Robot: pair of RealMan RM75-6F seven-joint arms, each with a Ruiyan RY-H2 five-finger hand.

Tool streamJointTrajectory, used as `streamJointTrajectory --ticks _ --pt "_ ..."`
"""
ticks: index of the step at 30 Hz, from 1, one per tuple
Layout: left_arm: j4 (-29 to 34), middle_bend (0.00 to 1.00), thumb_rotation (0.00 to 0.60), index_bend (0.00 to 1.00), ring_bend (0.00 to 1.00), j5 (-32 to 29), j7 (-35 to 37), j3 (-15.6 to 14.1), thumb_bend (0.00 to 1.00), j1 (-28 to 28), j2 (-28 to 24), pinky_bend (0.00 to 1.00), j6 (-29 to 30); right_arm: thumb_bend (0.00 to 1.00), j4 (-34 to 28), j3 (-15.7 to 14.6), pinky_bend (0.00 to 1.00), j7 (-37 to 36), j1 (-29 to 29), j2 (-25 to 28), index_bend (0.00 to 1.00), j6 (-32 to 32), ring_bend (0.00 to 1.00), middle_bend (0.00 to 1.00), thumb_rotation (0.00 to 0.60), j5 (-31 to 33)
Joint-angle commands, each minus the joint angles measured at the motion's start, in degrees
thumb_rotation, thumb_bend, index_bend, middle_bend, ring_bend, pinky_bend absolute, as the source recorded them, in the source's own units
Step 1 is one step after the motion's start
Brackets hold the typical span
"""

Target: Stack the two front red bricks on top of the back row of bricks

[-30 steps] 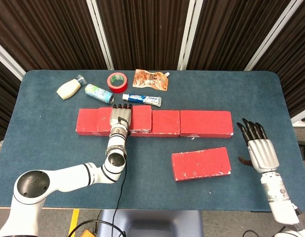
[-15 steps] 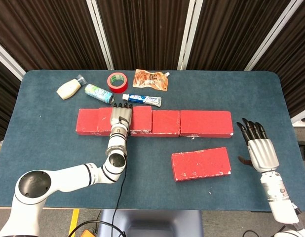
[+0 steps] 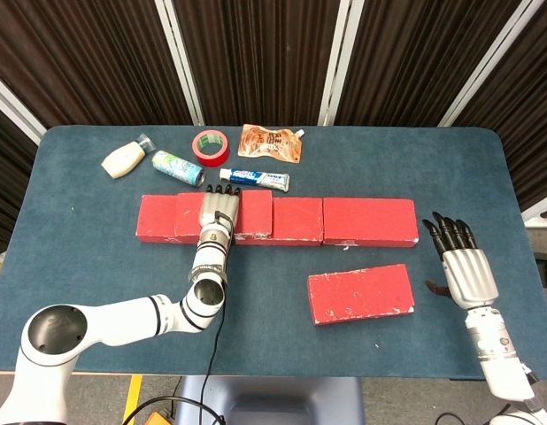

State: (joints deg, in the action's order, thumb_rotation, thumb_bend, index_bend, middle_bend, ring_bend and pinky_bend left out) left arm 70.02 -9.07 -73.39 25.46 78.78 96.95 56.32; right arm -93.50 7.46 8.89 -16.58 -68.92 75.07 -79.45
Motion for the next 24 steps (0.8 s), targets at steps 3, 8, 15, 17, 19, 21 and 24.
streamJointTrajectory --ticks 3,8,15,17,19,21,24 --pt "7.2 0.00 0.600 0.00 0.00 3.8 2.5 0.3 0.00 -0.7 -3.4 0.01 3.5 0.00 -0.1 -0.1 0.00 -0.1 0.0 0.0 0.00 0.2 0.01 0.04 0.600 -0.3" --pt "16.1 0.00 0.600 0.00 0.00 5.9 4.1 -0.8 0.00 -2.6 -7.3 0.01 8.5 0.00 -0.6 0.2 0.00 -0.3 0.0 0.5 0.00 0.5 0.01 0.04 0.600 -0.5" --pt "29.5 0.00 0.600 0.00 0.00 6.9 7.6 -3.7 0.00 -8.3 -14.8 0.01 15.6 0.00 -5.0 1.0 0.00 -1.2 -1.1 4.4 0.00 -1.1 0.01 0.04 0.600 -0.8" --pt "31.6 0.00 0.600 0.00 0.00 8.5 9.4 -5.3 0.00 -10.4 -16.1 0.01 16.4 0.00 -7.7 1.3 0.00 -3.1 -1.8 6.7 0.00 -3.1 0.01 0.04 0.600 -0.5" --pt "33.1 0.00 0.600 0.00 0.00 10.5 11.3 -6.9 0.00 -12.3 -17.2 0.01 16.4 0.00 -10.4 1.7 0.00 -4.9 -2.9 9.5 0.00 -5.9 0.01 0.04 0.600 0.4" --pt "34.2 0.00 0.600 0.00 0.00 12.0 13.3 -8.6 0.00 -14.5 -18.4 0.00 16.3 0.00 -13.2 2.3 0.00 -7.0 -4.4 12.5 0.00 -9.5 0.01 0.04 0.600 1.5" --pt "34.9 0.00 0.600 0.00 0.00 15.8 15.9 -11.3 0.08 -17.4 -19.8 0.00 16.6 0.00 -17.0 2.8 0.00 -7.1 -5.8 15.6 0.00 -12.3 0.01 0.03 0.600 2.7"
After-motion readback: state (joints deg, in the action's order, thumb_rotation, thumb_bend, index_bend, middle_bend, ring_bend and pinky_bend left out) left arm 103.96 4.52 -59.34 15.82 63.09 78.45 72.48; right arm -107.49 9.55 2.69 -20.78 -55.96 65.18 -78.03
